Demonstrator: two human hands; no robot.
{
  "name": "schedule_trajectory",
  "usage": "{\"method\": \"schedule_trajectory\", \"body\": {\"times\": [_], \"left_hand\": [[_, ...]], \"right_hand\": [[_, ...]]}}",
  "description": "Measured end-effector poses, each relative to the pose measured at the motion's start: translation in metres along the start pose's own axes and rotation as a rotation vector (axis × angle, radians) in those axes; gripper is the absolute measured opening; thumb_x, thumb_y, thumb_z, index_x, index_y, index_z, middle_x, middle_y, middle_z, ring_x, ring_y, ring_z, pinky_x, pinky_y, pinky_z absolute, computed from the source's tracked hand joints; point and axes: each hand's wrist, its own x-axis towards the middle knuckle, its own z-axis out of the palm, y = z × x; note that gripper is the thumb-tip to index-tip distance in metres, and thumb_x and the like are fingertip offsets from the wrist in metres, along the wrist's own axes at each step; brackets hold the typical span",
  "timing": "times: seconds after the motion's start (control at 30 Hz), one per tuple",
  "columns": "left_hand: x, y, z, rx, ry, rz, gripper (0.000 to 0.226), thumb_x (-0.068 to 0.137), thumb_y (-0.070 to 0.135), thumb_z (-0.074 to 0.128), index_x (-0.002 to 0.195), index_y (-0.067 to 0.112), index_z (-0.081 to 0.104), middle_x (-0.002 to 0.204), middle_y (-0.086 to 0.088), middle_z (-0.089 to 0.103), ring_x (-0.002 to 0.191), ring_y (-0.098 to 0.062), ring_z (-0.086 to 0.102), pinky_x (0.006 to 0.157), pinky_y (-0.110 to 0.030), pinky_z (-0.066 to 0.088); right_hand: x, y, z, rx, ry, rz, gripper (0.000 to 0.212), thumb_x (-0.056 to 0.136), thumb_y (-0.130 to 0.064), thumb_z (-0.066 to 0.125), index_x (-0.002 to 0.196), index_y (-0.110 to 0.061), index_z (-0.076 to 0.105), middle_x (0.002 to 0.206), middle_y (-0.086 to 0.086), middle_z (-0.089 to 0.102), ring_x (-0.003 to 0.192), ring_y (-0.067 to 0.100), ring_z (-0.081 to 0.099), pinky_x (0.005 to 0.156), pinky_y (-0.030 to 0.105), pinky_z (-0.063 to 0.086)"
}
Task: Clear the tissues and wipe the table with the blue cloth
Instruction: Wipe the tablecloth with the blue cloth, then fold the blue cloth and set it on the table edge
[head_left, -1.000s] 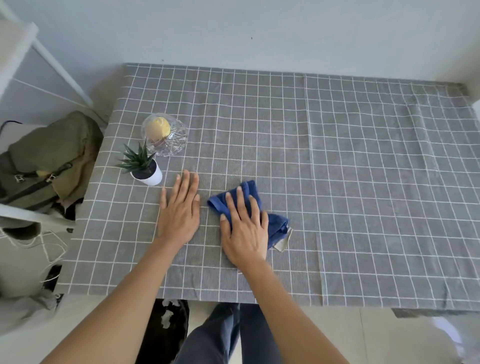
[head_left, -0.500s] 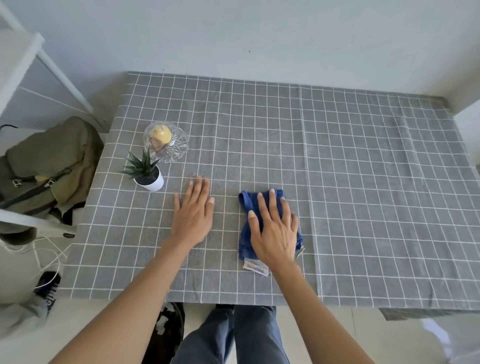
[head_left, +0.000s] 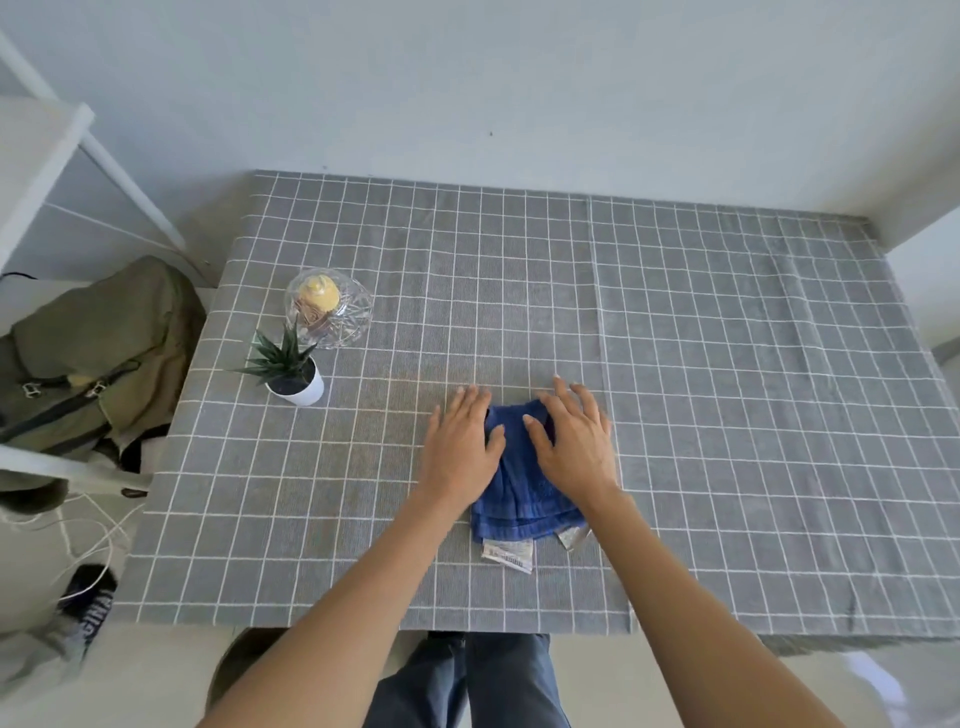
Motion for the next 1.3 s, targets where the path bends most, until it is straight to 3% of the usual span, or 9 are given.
{"method": "schedule_trajectory", "body": {"times": [0.07,0.13,0.23,0.4,0.6,0.73,0.9,1.13,1.3], "left_hand": [[-0.006,0.002,0.000,-0.099,0.112,0.002,0.044,0.098,0.020,0.047,0.141,0.011,0.043,0.139,-0.007,0.053,0.129,-0.023,0.048,0.109,-0.035,0.034],[-0.012,0.003,-0.004,-0.192,0.167,-0.006,0.040,0.096,0.014,0.052,0.136,0.012,0.050,0.109,-0.007,0.069,0.093,-0.024,0.065,0.081,-0.029,0.050],[-0.012,0.006,-0.010,-0.326,0.174,-0.039,0.034,0.093,0.011,0.059,0.127,0.012,0.060,0.089,-0.006,0.071,0.068,-0.015,0.061,0.060,-0.014,0.043],[-0.005,0.008,-0.030,-0.634,0.133,-0.127,0.027,0.088,0.006,0.064,0.114,0.014,0.067,0.101,0.000,0.072,0.088,-0.011,0.068,0.079,-0.028,0.057],[-0.002,0.005,-0.068,-0.907,-0.076,-0.148,0.034,0.084,0.005,0.070,0.114,0.021,0.066,0.097,-0.002,0.074,0.088,-0.014,0.070,0.080,-0.031,0.058],[-0.002,0.013,-0.085,-0.953,-0.139,-0.102,0.031,0.083,0.004,0.071,0.105,0.026,0.069,0.091,0.000,0.076,0.085,-0.012,0.072,0.077,-0.031,0.059],[-0.006,0.040,-0.095,-1.005,-0.211,-0.038,0.028,0.083,0.002,0.070,0.097,0.025,0.074,0.094,0.002,0.076,0.088,-0.011,0.072,0.072,-0.021,0.056],[0.012,0.114,-0.096,-1.017,-0.322,0.090,0.030,0.086,0.001,0.066,0.102,0.026,0.074,0.098,-0.002,0.075,0.091,-0.014,0.071,0.075,-0.024,0.057],[0.026,0.177,-0.072,-1.005,-0.303,0.124,0.031,0.086,0.001,0.066,0.096,0.029,0.075,0.094,0.001,0.076,0.086,-0.011,0.071,0.071,-0.022,0.056]], "right_hand": [[0.000,0.002,-0.002,0.092,0.060,-0.019,0.031,0.096,-0.035,0.049,0.119,-0.015,0.055,0.141,0.005,0.049,0.138,0.027,0.030,0.110,0.044,0.028],[-0.001,0.003,-0.006,0.209,0.100,-0.002,0.017,0.091,-0.029,0.057,0.100,-0.015,0.056,0.109,0.002,0.062,0.114,0.025,0.050,0.095,0.039,0.040],[-0.002,0.003,-0.019,0.342,0.089,0.046,0.014,0.086,-0.025,0.065,0.085,-0.018,0.053,0.082,-0.004,0.062,0.081,0.018,0.057,0.068,0.029,0.042],[-0.003,0.008,-0.047,0.434,0.067,0.035,0.018,0.081,-0.025,0.073,0.079,-0.026,0.055,0.071,-0.013,0.064,0.068,0.004,0.058,0.058,0.013,0.038],[-0.016,0.014,-0.087,0.675,-0.028,0.028,0.028,0.085,-0.011,0.070,0.103,-0.031,0.063,0.069,-0.013,0.066,0.066,-0.003,0.063,0.062,0.009,0.045],[-0.030,0.020,-0.106,0.846,-0.018,0.067,0.028,0.086,-0.001,0.066,0.098,-0.026,0.070,0.078,-0.004,0.073,0.077,0.012,0.070,0.068,0.018,0.052],[-0.054,0.031,-0.128,0.925,0.085,0.120,0.029,0.084,0.000,0.067,0.088,-0.027,0.074,0.084,-0.010,0.075,0.082,0.005,0.070,0.071,0.014,0.052],[-0.072,0.077,-0.180,1.005,0.210,0.105,0.022,0.086,-0.004,0.067,0.095,-0.024,0.074,0.086,-0.011,0.074,0.080,0.000,0.069,0.066,0.010,0.050],[-0.074,0.136,-0.208,0.984,0.270,0.085,0.024,0.087,-0.007,0.067,0.092,-0.029,0.075,0.090,-0.012,0.075,0.089,0.003,0.068,0.073,0.010,0.050]]}}
